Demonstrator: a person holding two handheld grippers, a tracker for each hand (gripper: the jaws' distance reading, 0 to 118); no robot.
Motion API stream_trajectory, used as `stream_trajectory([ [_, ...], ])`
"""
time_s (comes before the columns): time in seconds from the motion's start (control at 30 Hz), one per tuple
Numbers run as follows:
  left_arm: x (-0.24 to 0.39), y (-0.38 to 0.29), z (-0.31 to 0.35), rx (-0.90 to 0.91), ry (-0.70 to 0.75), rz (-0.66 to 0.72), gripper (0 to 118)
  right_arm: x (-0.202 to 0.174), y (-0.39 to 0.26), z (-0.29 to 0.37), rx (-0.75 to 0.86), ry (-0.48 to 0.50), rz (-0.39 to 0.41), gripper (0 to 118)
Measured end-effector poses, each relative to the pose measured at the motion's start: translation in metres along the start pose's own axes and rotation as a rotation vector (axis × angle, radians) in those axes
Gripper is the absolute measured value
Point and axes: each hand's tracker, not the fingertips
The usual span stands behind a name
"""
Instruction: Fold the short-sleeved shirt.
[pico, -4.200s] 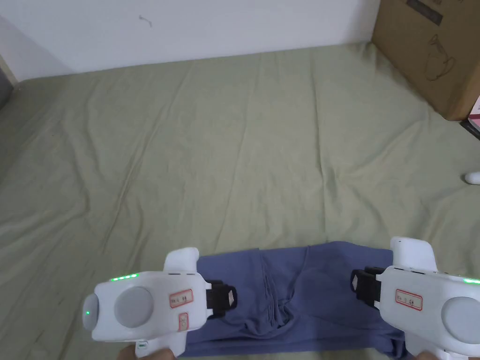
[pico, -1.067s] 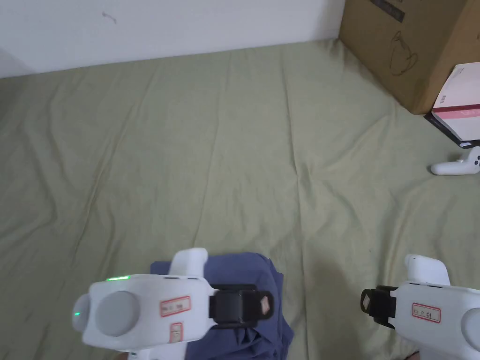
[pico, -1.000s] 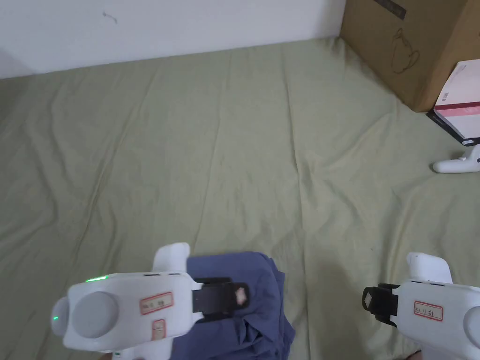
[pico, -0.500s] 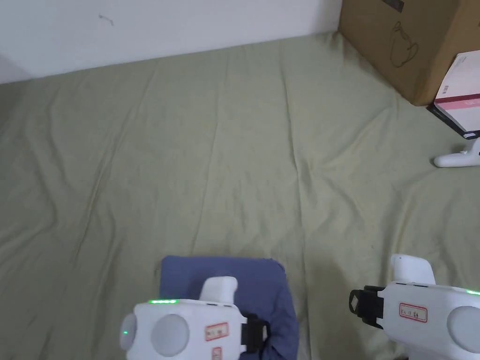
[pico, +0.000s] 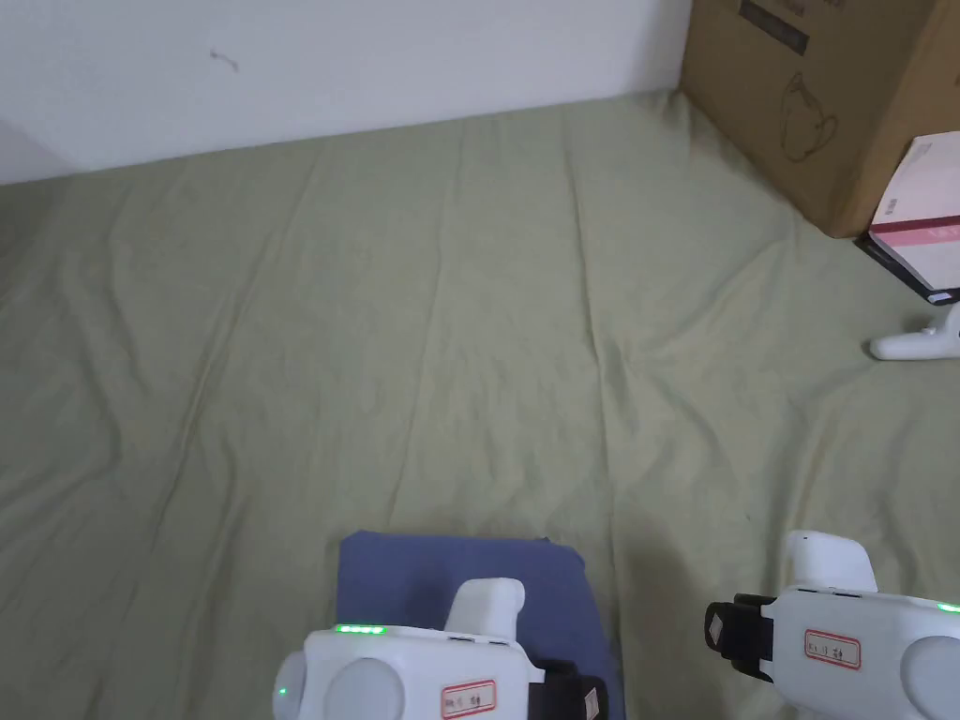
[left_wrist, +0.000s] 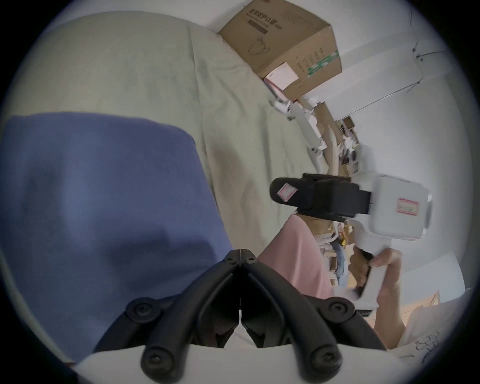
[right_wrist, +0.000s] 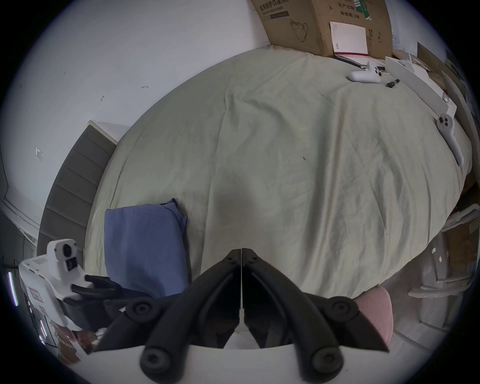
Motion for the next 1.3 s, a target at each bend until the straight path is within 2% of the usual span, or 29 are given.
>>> stream_trajectory([
  [0.1, -0.013, 0.001, 0.037, 0.083, 0.013, 0.009, 0, -0.015, 0.003, 0.000, -0.003, 0.014, 0.039, 1],
  [0.27, -0.063, -0.007, 0.107, 0.255, 0.092, 0.137, 0, -0.058, 0.011, -0.004, 0.003, 0.068, 0.156, 1],
  [0.37, -0.095, -0.020, 0.137, 0.315, 0.131, 0.231, 0, -0.087, 0.014, -0.009, 0.006, 0.124, 0.218, 1],
  [0.47, -0.116, -0.037, 0.151, 0.326, 0.145, 0.266, 0, -0.116, 0.010, -0.018, -0.003, 0.170, 0.298, 1],
  [0.57, -0.132, -0.050, 0.152, 0.338, 0.134, 0.329, 0, -0.139, 0.003, -0.038, -0.056, 0.150, 0.372, 1],
  [0.67, -0.145, -0.057, 0.144, 0.346, 0.115, 0.394, 2, -0.151, -0.006, -0.076, -0.156, 0.061, 0.429, 1],
  [0.7, -0.149, -0.058, 0.141, 0.345, 0.099, 0.410, 10, -0.150, -0.010, -0.089, -0.168, 0.052, 0.441, 1],
  [0.73, -0.151, -0.059, 0.137, 0.350, 0.082, 0.428, 26, -0.148, -0.013, -0.100, -0.193, 0.045, 0.436, 1],
  [0.77, -0.154, -0.059, 0.135, 0.344, 0.076, 0.431, 58, -0.148, -0.013, -0.104, -0.191, 0.048, 0.416, 1],
  [0.8, -0.155, -0.058, 0.131, 0.331, 0.069, 0.438, 80, -0.149, -0.012, -0.101, -0.180, 0.054, 0.401, 1],
  [0.83, -0.155, -0.057, 0.126, 0.314, 0.059, 0.441, 96, -0.150, -0.009, -0.097, -0.178, 0.053, 0.394, 1],
  [0.87, -0.156, -0.055, 0.121, 0.296, 0.047, 0.431, 105, -0.149, -0.007, -0.094, -0.179, 0.055, 0.400, 1],
  [0.93, -0.158, -0.049, 0.115, 0.297, 0.010, 0.420, 106, -0.149, -0.007, -0.095, -0.184, 0.060, 0.424, 1],
  [1.17, -0.177, -0.021, 0.073, 0.264, -0.227, 0.516, 111, -0.145, -0.008, -0.095, -0.180, 0.071, 0.385, 1],
  [1.3, -0.177, -0.012, 0.057, 0.240, -0.269, 0.528, 111, -0.143, -0.006, -0.095, -0.186, 0.078, 0.372, 0],
])
